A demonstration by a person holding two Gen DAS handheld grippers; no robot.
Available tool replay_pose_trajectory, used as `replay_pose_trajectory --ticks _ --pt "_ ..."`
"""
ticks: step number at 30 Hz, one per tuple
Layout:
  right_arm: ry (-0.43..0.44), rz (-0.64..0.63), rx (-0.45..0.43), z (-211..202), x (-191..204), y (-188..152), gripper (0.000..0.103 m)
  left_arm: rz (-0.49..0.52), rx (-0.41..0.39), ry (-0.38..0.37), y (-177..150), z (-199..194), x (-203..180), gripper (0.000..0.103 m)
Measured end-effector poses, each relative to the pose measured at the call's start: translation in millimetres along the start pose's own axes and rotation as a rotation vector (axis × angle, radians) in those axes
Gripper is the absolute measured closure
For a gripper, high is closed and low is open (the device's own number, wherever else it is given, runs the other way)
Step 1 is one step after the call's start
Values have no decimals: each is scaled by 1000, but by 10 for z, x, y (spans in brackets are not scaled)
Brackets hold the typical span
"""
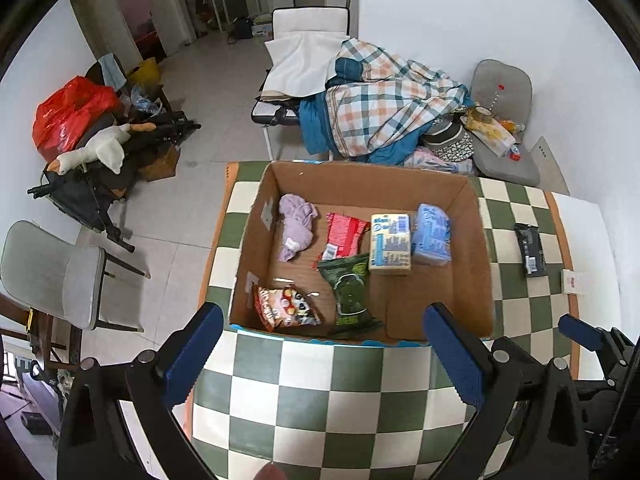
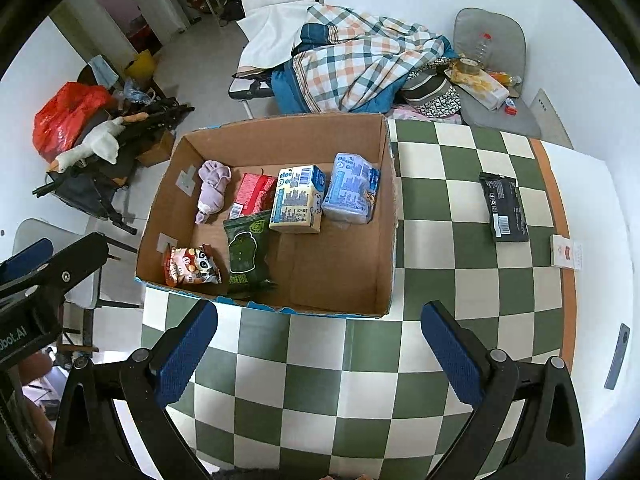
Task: Organize soft objects
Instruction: 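Move both tools back toward the black packet on the table, then grasp the black packet with the left gripper while the right grasps the white card box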
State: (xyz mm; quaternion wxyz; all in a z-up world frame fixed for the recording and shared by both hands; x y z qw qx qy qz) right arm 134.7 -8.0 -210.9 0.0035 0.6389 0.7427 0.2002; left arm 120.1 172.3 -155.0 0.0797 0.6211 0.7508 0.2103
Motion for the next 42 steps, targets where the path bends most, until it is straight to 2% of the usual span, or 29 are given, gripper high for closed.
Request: replay_pose_trajectory --ticks 4,7,11,13,17,19,22,23,25,28,34,39,42 --pt "28 34 -10 -105 -185 20 0 17 -5 -42 75 -95 -260 0" --pt "39 78 -23 -231 -462 46 0 59 -10 -94 182 -179 -657 0" --pt "9 154 -43 -421 -1059 86 0 125 15 -175 321 -182 -1336 0" --pt "-20 203 -47 -494 -1497 116 0 159 44 -197 375 -104 -1688 0" --pt "-67 335 -34 -507 -2429 176 0 228 146 -228 440 232 -2517 0" --pt "-58 421 -18 -436 -2863 176 0 258 209 -238 456 454 -2899 0" --pt "-16 626 13 -226 -3629 106 0 282 306 -250 423 787 -3348 0" --pt "11 729 25 -102 -3935 57 0 287 350 -253 413 928 -3511 0" --pt "34 873 51 113 -4360 -33 0 294 419 -256 393 1181 -3763 1" --pt "49 1018 82 437 -4821 -129 0 303 502 -252 369 1542 -4071 1" --pt "44 1181 165 952 -5295 -238 0 333 618 -237 329 2011 -4528 1" --pt "13 1239 219 1223 -5507 -286 0 338 694 -208 274 2320 -4748 1" --pt "-9 1257 247 1327 -5561 -327 10 345 711 -187 245 2435 -4824 1"
Point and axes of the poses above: each gripper's, at about its wrist camera, not at the fingertips, and z roughly the way its jaws point, x to its left, y to its top, the point moved 7 cm from there along z, roughly the way its jaws point, and after that the axes turned 7 degrees about y, right-handed, at the moved point
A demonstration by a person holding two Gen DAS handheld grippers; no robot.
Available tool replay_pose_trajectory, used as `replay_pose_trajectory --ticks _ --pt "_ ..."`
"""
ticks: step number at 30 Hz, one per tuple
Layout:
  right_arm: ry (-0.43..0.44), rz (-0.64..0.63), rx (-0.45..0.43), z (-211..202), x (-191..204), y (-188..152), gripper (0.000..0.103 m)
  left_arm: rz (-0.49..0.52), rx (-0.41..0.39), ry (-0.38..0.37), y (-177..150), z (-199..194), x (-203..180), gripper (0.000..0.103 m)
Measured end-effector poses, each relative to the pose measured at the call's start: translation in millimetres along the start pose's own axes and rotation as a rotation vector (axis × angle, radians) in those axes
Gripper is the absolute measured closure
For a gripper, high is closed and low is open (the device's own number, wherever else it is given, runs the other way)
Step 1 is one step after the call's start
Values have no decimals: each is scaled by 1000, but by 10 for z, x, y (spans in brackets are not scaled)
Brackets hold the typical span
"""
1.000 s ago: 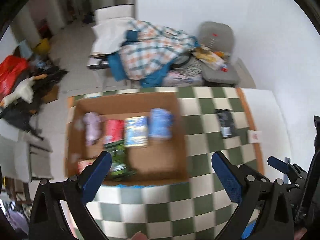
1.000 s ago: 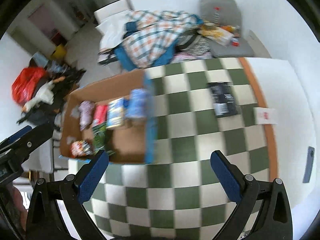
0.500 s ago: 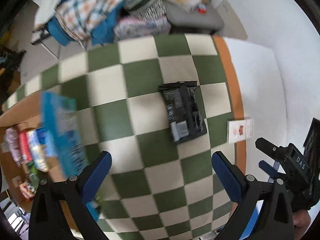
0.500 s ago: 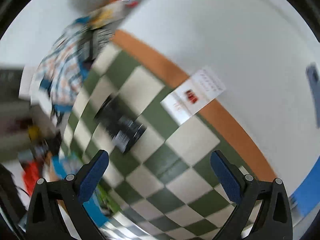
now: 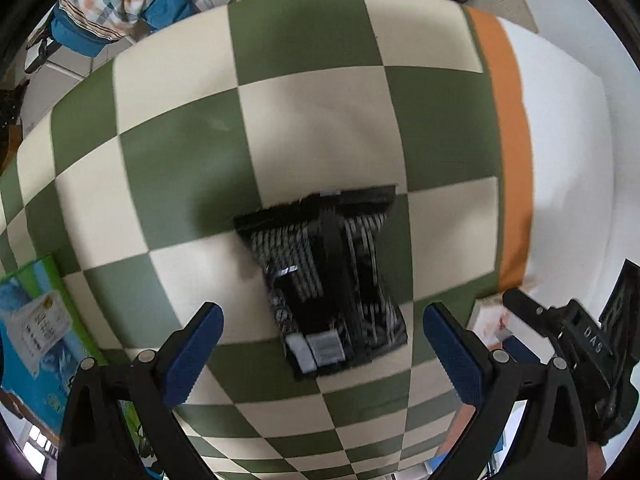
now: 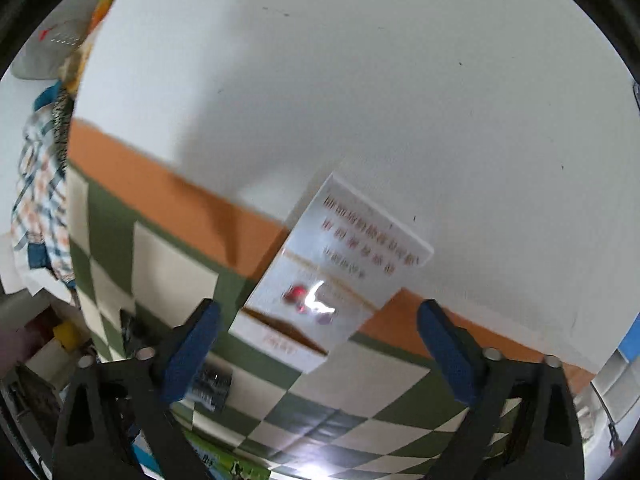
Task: Organize soft objects
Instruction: 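Grasp the black packet with the left gripper while the right grasps the white card box, then lift both held items and carry them toward the cardboard box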
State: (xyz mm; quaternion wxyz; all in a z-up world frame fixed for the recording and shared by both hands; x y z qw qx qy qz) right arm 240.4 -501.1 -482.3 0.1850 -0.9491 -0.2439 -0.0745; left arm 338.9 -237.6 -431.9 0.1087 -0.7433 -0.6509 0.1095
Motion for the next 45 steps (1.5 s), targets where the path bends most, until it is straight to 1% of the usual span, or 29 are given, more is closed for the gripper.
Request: replay_pose_trajectory --ticks 2,5,6,8,9,10,11,12,13,14,15,17,20,22,24,26,28,30,34,35,36,39,42,43,45 --pt "-25 -2 12 53 15 11 14 -1 15 12 33 80 -33 1" --pt "-69 -35 16 95 109 20 14 -12 59 18 41 232 -65 1" --pt "-95 -49 20 120 140 10 14 -13 62 27 41 265 -69 4" --pt "-138 -80 29 166 201 -18 15 -2 41 64 36 279 -94 5" --pt "-164 -106 32 188 235 -43 16 11 28 83 29 273 -115 10" --pt "-191 -135 29 199 264 -71 20 29 11 114 18 263 -135 13" --pt "-216 -180 15 202 329 -110 25 41 -2 131 7 258 -162 18" --pt "-225 -215 4 198 372 -134 28 48 -14 141 -20 248 -185 26" --pt "-239 -263 -6 198 429 -174 32 54 -27 152 -49 234 -187 31" --pt "-247 -291 -2 214 464 -212 33 58 -43 156 -92 210 -204 41" --pt "-260 -332 4 234 494 -268 34 62 -49 152 -126 203 -208 44" --pt "-281 -402 11 256 532 -357 36 72 -40 138 -237 241 -192 45" --pt "-318 -504 33 291 572 -499 38 108 -47 157 -384 291 -176 46" --pt "-361 -582 34 304 616 -588 39 130 -65 172 -454 315 -189 45" --pt "-414 -657 17 302 669 -670 39 138 -76 181 -506 339 -216 42" --pt "-433 -692 2 304 724 -735 39 154 -65 186 -519 367 -280 39" --pt "-441 -702 -3 321 824 -812 38 162 -50 186 -518 388 -351 37" --pt "-439 -693 -2 316 844 -887 38 166 -45 191 -544 416 -395 36" --pt "-381 -625 8 284 853 -924 38 147 -55 178 -555 442 -375 39" --pt "-371 -616 10 279 856 -936 38 144 -60 176 -487 431 -272 39" --pt "-357 -608 14 266 849 -930 38 143 -68 175 -488 439 -246 40" --pt "-329 -596 26 233 859 -938 38 145 -86 173 -543 459 -271 43" --pt "-335 -605 24 159 861 -852 40 149 -95 174 -575 428 -227 46" --pt "-335 -609 24 167 916 -803 43 149 -96 174 -579 425 -192 47" --pt "-348 -620 14 131 902 -799 44 149 -100 174 -595 435 -194 48"
Point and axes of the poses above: each gripper's, at about its wrist camera, not at the fingertips, and z roughly the way its jaws point, x to its left, y to its top, the point moved 7 cm from there along z, roughly the way its jaws point, and after that the axes turned 7 degrees about y, right-handed, at the moved point
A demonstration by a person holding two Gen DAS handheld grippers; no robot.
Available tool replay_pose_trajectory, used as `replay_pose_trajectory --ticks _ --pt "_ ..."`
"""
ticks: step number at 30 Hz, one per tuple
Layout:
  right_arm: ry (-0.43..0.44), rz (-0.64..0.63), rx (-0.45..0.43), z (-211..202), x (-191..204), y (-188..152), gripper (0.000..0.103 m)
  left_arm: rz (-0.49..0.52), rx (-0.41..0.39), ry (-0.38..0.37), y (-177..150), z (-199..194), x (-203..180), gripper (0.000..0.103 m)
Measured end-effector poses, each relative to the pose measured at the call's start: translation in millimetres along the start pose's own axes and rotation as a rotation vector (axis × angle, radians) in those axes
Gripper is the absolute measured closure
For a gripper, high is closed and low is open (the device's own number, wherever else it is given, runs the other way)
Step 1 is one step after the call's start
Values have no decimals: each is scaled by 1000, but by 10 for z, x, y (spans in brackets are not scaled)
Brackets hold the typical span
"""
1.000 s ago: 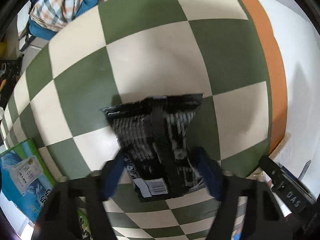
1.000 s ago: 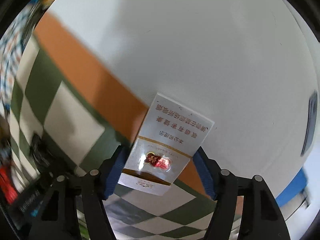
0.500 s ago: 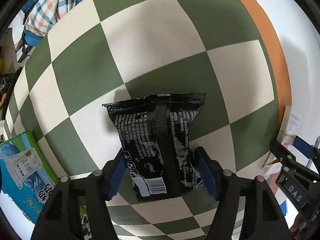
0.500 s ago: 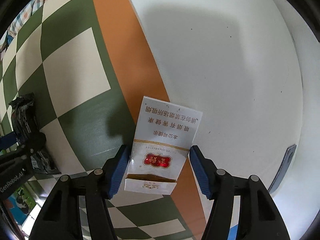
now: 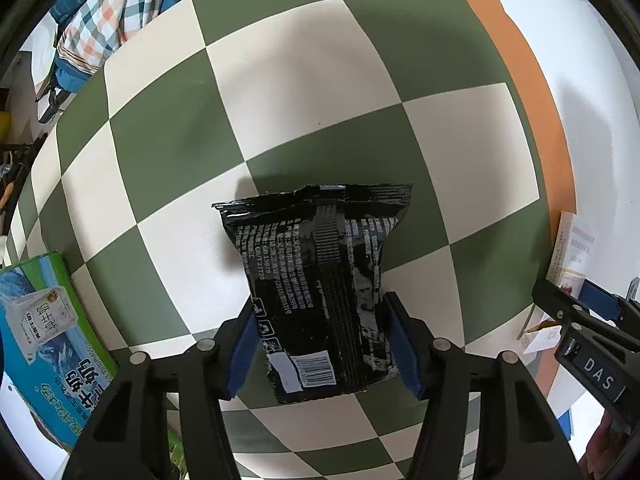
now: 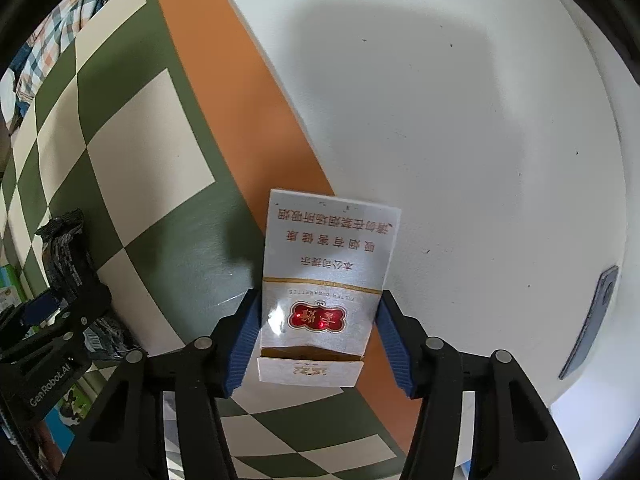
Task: Organize soft objects
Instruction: 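Lift both held items and carry them toward the cardboard box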
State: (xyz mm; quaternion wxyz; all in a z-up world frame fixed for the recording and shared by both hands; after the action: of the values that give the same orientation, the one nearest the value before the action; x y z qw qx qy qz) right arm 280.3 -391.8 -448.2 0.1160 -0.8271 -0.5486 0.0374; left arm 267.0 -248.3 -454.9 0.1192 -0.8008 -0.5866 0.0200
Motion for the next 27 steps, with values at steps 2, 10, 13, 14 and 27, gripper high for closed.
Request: replay_pose_trajectory --ticks 2,10,13,14,27 --pt "-10 -5 -4 -45 -72 12 44 0 -7 6 -28 -19 -36 51" --pt "24 -50 -35 -278 163 -139 45 -17 -32 -68 -61 -170 91 54" --pt "58 -77 -58 -485 334 -270 45 -36 -52 -118 -134 -266 107 54" --pt "66 -88 -67 -563 348 -327 45 -42 -60 -138 -165 -316 115 54" --pt "23 -185 -128 -949 260 -722 45 -16 -69 -141 -277 -482 250 54"
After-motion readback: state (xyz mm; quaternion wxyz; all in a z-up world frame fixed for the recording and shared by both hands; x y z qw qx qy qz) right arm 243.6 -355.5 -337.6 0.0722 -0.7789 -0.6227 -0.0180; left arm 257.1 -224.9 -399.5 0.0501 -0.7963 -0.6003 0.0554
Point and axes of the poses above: each gripper's, at about its wrist camera, not at the fingertips, and z roughly the way its jaws point, x to its left, y to its top, the point moved 7 cm from there along z, roughly the way its jaws point, and after that the axes turned 7 degrees about y, right-handed, at the moved point
